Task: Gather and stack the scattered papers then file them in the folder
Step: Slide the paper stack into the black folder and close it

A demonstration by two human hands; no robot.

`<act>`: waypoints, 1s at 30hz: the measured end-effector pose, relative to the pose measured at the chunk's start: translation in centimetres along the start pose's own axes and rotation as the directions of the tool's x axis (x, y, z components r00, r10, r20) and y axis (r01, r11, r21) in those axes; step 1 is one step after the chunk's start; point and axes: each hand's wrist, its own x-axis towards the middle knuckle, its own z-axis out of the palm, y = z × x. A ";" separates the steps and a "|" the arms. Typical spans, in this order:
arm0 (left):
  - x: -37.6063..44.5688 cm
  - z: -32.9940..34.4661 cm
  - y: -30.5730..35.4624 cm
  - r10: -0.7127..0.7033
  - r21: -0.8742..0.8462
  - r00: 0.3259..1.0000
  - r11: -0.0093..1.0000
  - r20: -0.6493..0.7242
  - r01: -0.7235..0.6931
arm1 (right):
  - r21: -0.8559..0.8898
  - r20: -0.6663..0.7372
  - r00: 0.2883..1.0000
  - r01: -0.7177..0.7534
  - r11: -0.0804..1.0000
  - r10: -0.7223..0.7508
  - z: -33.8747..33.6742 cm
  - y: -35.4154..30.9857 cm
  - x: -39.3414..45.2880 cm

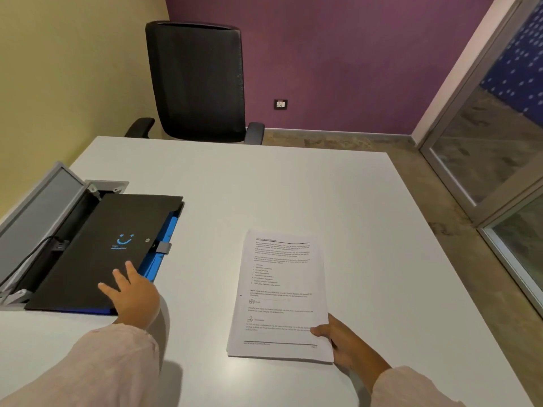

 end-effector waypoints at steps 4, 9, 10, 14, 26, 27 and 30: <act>0.3 -0.5 -1.4 0.087 -0.087 0.987 0.991 -0.135 -0.099 | -0.061 -0.058 0.998 0.035 0.998 -0.038 0.1 0.1 -0.1; -0.6 -2.9 -1.7 0.124 -0.203 0.922 0.957 -0.366 -0.209 | -0.167 -0.174 0.971 0.132 0.977 -0.161 0.7 0.0 -0.6; -0.9 -3.5 -1.4 0.122 -0.221 0.912 0.950 -0.392 -0.222 | -0.164 -0.181 0.967 0.148 0.975 -0.177 0.9 -0.1 -0.8; -2.2 -5.3 0.6 0.139 -0.347 0.895 0.888 -0.423 -0.302 | -0.100 -0.205 0.954 0.202 0.974 -0.218 1.2 -1.3 -1.3; -10.7 -5.6 9.2 0.380 -0.395 0.818 0.736 -0.431 -0.550 | -0.081 -0.421 0.732 0.558 0.826 -0.536 3.4 -8.1 -5.2; -11.2 -5.4 9.8 0.393 -0.403 0.819 0.728 -0.419 -0.555 | -0.099 -0.436 0.707 0.577 0.811 -0.556 3.7 -8.4 -5.5; -12.2 -4.8 10.8 0.417 -0.426 0.825 0.713 -0.382 -0.557 | -0.185 -0.461 0.648 0.599 0.779 -0.607 4.4 -8.3 -5.9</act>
